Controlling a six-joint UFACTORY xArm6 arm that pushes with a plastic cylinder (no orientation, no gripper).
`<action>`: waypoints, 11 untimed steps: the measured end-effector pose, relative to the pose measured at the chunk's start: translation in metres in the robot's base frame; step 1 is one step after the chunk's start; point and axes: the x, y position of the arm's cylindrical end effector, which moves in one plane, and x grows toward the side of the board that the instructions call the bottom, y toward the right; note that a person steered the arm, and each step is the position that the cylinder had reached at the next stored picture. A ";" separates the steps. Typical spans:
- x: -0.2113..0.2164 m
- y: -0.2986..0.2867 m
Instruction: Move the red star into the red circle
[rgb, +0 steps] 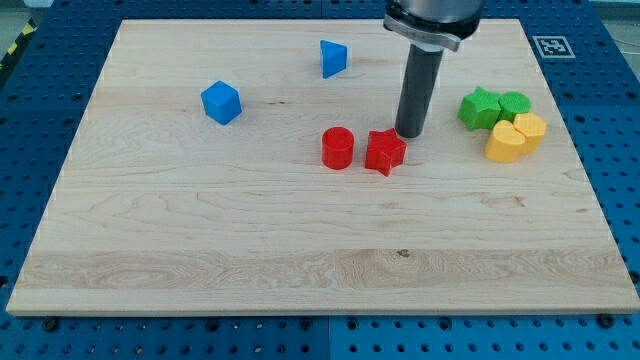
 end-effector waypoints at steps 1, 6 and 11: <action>0.011 0.018; 0.054 0.002; 0.035 -0.024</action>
